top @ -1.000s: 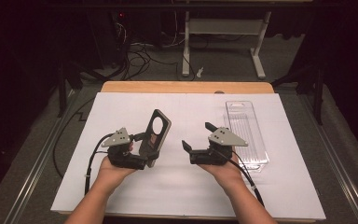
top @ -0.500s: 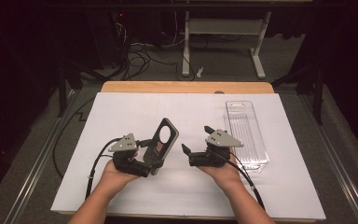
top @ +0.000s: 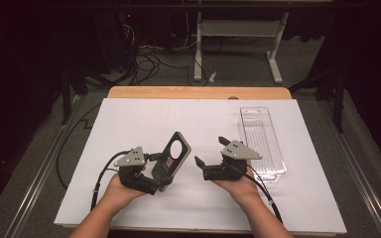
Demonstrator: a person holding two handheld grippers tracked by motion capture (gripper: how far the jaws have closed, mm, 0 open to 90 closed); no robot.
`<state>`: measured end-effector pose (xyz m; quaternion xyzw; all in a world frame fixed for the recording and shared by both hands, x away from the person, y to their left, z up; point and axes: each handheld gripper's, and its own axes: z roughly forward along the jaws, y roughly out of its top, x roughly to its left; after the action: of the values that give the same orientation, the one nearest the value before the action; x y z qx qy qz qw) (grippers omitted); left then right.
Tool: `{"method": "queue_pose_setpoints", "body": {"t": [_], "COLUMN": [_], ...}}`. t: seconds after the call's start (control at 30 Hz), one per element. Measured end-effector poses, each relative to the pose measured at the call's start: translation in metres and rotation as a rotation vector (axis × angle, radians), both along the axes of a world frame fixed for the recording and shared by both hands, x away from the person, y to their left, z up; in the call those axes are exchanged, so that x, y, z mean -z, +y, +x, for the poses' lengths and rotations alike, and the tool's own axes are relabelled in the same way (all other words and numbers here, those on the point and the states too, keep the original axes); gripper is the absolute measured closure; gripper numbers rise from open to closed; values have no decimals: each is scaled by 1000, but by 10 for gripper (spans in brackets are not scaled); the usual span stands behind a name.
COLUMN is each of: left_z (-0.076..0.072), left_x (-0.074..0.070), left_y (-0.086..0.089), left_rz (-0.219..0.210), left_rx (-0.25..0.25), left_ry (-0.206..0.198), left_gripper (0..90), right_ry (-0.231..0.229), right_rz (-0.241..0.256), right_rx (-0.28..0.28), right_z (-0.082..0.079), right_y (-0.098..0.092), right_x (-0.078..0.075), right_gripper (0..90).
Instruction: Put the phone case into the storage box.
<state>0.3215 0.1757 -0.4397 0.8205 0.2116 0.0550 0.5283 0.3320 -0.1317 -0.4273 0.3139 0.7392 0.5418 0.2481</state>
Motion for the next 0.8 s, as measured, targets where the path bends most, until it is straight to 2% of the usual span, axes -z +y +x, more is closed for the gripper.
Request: {"method": "queue_pose_setpoints", "body": {"t": [0.1, 0.37, 0.63, 0.8], "left_z": [0, 0, 2, 2], "left_x": [0, -1, 2, 2], "left_y": [1, 3, 4, 3], "left_rz": [-3, -13, -2, 0], "left_rx": [-11, 3, 12, 19], "left_ry": [3, 9, 28, 28], "left_gripper": [127, 127, 127, 128], "right_ry": [-1, 11, 13, 16], "right_rz": [-1, 15, -7, -5], "right_rx": [0, -7, -31, -37], "right_z": [0, -2, -3, -3], "right_y": [0, -2, 0, -1], "right_x": [0, -1, 0, -1], "right_gripper": [6, 5, 4, 4]}}
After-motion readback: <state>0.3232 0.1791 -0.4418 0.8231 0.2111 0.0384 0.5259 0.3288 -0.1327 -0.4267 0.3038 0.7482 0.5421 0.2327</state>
